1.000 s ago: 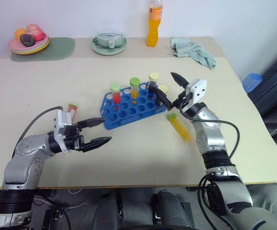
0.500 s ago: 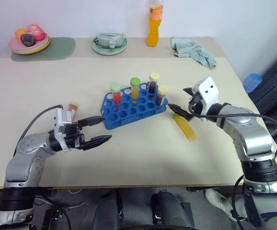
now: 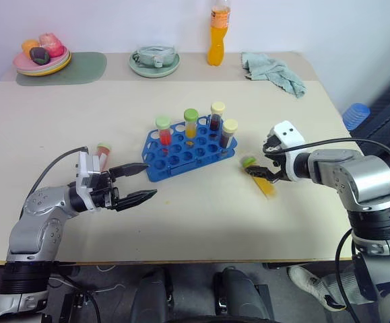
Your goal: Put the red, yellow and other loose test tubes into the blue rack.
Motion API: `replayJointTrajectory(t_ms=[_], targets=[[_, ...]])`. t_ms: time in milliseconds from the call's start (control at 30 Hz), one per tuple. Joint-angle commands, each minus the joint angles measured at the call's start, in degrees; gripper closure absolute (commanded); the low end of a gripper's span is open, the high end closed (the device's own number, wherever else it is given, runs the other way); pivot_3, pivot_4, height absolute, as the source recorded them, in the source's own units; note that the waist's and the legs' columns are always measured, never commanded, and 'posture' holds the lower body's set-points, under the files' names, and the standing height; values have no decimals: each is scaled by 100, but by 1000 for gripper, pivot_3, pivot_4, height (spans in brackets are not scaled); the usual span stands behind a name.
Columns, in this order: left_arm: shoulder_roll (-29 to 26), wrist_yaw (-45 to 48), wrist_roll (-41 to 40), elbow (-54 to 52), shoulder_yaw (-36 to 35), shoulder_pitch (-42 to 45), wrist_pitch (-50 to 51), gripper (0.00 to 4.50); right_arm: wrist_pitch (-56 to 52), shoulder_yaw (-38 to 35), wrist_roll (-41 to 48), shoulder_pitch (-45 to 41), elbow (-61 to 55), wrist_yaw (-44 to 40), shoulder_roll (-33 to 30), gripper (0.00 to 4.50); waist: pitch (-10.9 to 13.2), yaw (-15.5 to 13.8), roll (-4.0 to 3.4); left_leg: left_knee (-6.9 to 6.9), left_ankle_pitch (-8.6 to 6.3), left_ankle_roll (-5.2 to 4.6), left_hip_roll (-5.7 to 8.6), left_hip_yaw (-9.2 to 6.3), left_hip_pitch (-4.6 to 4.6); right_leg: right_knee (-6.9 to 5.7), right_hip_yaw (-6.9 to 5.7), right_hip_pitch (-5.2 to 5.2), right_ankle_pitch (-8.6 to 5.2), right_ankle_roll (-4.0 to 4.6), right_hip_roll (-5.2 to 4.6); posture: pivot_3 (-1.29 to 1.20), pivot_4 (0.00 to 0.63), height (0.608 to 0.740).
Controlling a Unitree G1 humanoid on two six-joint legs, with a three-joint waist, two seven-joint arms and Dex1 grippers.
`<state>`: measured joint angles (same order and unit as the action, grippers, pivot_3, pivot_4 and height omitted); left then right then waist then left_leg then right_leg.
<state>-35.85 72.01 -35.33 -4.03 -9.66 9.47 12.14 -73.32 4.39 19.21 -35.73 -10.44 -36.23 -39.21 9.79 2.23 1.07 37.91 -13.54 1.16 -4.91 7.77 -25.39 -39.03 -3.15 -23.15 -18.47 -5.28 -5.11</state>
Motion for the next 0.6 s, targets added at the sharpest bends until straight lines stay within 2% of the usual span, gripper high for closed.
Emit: replayJointTrajectory(t_ms=[33, 300, 600], targets=[[-64, 64, 10, -73, 26, -19, -30, 726, -30, 64, 16, -105, -154, 31, -107, 43, 0, 1, 0, 0, 0, 1, 0, 0, 0, 0, 0, 0, 0, 0, 0, 0, 150, 740], [-70, 102, 42, -48, 44, 64, 9, 726, 38, 219, -68, -273, 130, 132, -50, 43, 0, 0, 0, 0, 0, 1, 0, 2, 0, 0, 0, 0, 0, 0, 0, 0, 150, 740], [-77, 81, 32, -132, 36, -16, 35, 726, -551, 117, -27, -605, 428, 455, 197, 43, 0, 3, 0, 0, 3, 5, 0, 2, 0, 0, 0, -1, 0, 0, 1, 0, 150, 740]])
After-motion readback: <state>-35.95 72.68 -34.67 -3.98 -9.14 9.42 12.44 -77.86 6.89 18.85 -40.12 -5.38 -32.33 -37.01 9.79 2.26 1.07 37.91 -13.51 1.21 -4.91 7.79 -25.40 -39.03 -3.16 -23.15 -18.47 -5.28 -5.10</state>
